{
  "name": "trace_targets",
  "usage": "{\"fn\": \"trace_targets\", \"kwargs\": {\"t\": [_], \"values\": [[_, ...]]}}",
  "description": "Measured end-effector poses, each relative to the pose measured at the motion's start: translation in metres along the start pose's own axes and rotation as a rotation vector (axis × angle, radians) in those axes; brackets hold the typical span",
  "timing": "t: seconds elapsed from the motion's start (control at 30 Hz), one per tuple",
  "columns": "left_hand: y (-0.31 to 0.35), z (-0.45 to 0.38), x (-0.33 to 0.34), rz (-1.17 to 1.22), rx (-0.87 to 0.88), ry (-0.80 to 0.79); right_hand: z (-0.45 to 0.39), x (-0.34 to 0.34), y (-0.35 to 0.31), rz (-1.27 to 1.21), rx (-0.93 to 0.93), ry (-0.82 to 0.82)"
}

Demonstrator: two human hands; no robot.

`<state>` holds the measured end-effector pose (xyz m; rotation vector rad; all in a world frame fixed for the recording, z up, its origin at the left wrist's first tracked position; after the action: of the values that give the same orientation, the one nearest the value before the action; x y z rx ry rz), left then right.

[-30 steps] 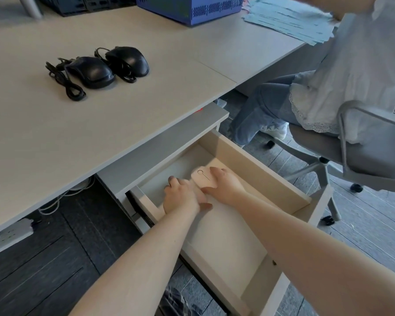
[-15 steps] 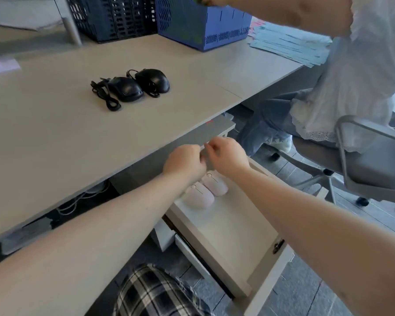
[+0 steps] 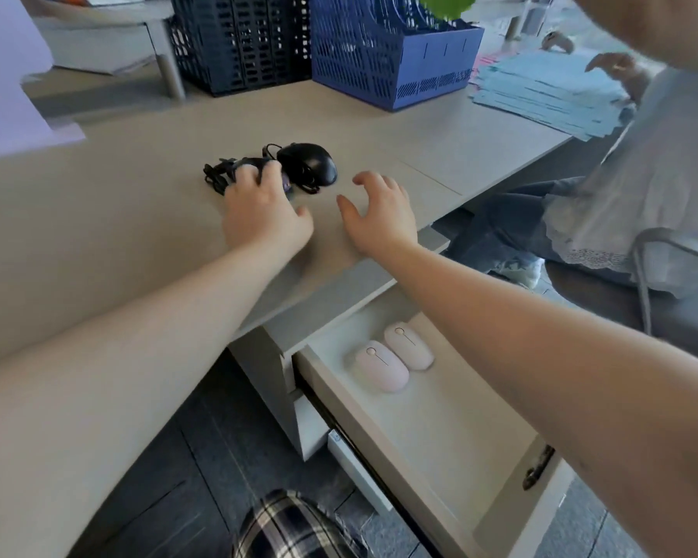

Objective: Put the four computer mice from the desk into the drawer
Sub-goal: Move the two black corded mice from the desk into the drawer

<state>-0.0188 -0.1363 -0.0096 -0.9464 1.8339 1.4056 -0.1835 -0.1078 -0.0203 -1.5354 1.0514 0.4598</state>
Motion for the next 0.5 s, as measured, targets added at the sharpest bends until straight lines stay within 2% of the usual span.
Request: {"fn": "trace_targets", "kwargs": {"t": [0.1,0.27,0.37,0.5], "values": [[-0.020,-0.027,0.013,-0.091,-0.084,-0.134,-0.033,0.017,-0.008,-0.012,0.026,-0.085],[-0.022,-0.048,0.030,-0.150,-0.102,-0.271,-0.071,0.046,-0.023,-0.026,0.011,-0.184],[-0.020,-0.057,0.034,-0.176,-0.091,-0.236,-0.084,0.065,-0.029,-0.012,0.002,-0.232],[-0.016,-0.060,0.029,-0.203,-0.025,-0.080,-0.094,0.071,-0.028,0.012,0.018,-0.206]]}}
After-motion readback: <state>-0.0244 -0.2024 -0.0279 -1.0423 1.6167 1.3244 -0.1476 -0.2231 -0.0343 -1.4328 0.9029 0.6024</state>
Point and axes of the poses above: each hand's wrist, its own z-axis away from the middle knuckle, its own x-axis out of the palm, y = z × x, the point moved 9 cm from there along -z, towards the middle knuckle, and after that the axes turned 4 degrees about -y, right-handed, at the moved point
